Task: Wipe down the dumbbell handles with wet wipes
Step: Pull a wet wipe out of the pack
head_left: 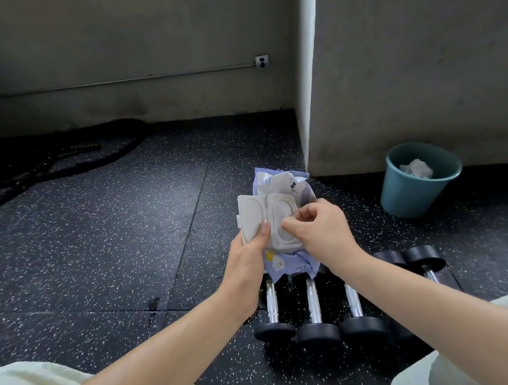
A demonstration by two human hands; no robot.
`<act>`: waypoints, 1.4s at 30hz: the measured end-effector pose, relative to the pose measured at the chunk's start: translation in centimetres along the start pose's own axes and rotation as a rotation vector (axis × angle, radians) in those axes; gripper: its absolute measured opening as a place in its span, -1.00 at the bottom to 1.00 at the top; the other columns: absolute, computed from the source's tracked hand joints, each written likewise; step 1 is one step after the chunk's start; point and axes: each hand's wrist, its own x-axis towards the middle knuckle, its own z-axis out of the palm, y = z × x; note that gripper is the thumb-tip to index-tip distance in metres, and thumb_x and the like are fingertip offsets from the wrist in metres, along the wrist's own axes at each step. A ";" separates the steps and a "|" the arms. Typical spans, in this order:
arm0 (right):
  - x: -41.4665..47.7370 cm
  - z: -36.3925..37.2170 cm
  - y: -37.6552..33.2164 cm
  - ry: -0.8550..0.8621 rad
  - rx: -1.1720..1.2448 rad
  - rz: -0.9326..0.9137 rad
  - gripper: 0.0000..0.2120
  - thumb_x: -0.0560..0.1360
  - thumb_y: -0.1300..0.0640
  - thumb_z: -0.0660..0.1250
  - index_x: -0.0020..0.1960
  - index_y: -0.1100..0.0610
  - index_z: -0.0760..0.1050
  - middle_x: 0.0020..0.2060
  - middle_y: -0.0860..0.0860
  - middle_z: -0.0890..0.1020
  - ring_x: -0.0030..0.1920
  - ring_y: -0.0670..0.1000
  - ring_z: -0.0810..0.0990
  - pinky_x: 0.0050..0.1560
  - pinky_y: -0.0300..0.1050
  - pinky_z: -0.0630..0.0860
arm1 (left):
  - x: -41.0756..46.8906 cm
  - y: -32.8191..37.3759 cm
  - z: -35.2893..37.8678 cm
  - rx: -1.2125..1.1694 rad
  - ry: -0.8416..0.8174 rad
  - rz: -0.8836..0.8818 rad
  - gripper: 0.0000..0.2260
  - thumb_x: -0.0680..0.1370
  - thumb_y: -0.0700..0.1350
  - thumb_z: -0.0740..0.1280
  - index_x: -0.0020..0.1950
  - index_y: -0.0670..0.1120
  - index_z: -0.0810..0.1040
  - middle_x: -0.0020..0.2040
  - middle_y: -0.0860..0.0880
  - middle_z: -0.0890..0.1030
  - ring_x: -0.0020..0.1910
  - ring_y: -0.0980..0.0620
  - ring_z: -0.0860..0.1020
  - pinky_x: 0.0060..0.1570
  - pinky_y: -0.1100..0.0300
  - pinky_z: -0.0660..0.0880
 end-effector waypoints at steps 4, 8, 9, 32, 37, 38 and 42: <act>0.0 -0.1 -0.2 -0.021 0.046 0.028 -0.86 0.32 0.09 0.51 -0.30 0.14 0.62 -0.17 -0.05 0.61 -0.18 -0.08 0.62 -0.04 -0.01 0.62 | 0.1 0.0 -0.2 0.003 0.002 0.000 -0.83 0.70 -0.08 0.29 0.22 -0.05 0.63 0.04 -0.08 0.76 -0.05 -0.02 0.74 -0.17 0.21 0.62; -0.4 0.0 -0.2 -0.001 0.020 -0.037 -0.89 0.34 0.08 0.52 -0.26 0.07 0.61 -0.15 -0.04 0.60 -0.16 -0.10 0.60 -0.07 -0.14 0.56 | 0.3 -0.2 -0.3 0.027 0.003 0.027 -0.82 0.71 -0.08 0.28 0.25 -0.06 0.62 0.07 -0.07 0.75 0.06 -0.04 0.72 0.04 0.10 0.63; -0.5 -0.1 -0.3 0.008 0.008 -0.059 -0.89 0.34 0.06 0.52 -0.25 0.04 0.60 -0.14 -0.05 0.59 -0.15 -0.11 0.60 -0.08 -0.19 0.53 | 0.4 -0.2 -0.3 0.036 0.001 0.040 -0.81 0.71 -0.08 0.27 0.26 -0.07 0.62 0.09 -0.07 0.75 0.09 -0.05 0.72 0.10 0.08 0.62; -0.2 -0.3 0.1 -0.107 0.210 0.090 -0.86 0.32 0.16 0.47 -0.26 0.25 0.61 -0.35 0.00 0.61 -0.32 -0.03 0.53 -0.25 -0.05 0.52 | 0.7 -1.4 -0.1 0.089 -0.031 0.081 -0.75 0.68 -0.09 0.32 0.32 -0.13 0.60 0.12 -0.14 0.73 0.11 -0.13 0.71 -0.05 0.18 0.62; -0.1 -1.0 -0.4 -0.244 0.385 0.257 -0.85 0.40 0.20 0.44 -0.29 0.24 0.55 -0.44 0.07 0.53 -0.44 0.02 0.45 -0.43 -0.14 0.47 | 1.0 -1.2 -0.2 0.067 0.005 0.027 -0.75 0.69 -0.04 0.31 0.28 -0.12 0.65 0.08 -0.16 0.74 0.04 -0.15 0.72 -0.09 0.12 0.64; 0.1 -1.1 -0.5 -0.261 0.414 0.283 -0.80 0.42 0.21 0.43 -0.35 0.15 0.49 -0.47 0.03 0.47 -0.44 0.01 0.40 -0.40 -0.17 0.43 | 1.2 -1.2 -0.3 0.074 0.016 0.018 -0.74 0.69 -0.02 0.31 0.28 -0.11 0.65 0.09 -0.15 0.74 0.07 -0.15 0.72 0.00 0.04 0.64; 0.4 -1.1 -0.2 -0.267 0.446 0.318 -0.70 0.43 0.19 0.43 -0.37 0.07 0.37 -0.45 0.02 0.35 -0.43 -0.02 0.34 -0.26 -0.13 0.38 | 1.5 -1.3 -0.5 0.095 0.058 -0.003 -0.75 0.69 0.01 0.30 0.28 -0.06 0.65 0.10 -0.07 0.75 0.15 -0.11 0.70 0.22 -0.04 0.58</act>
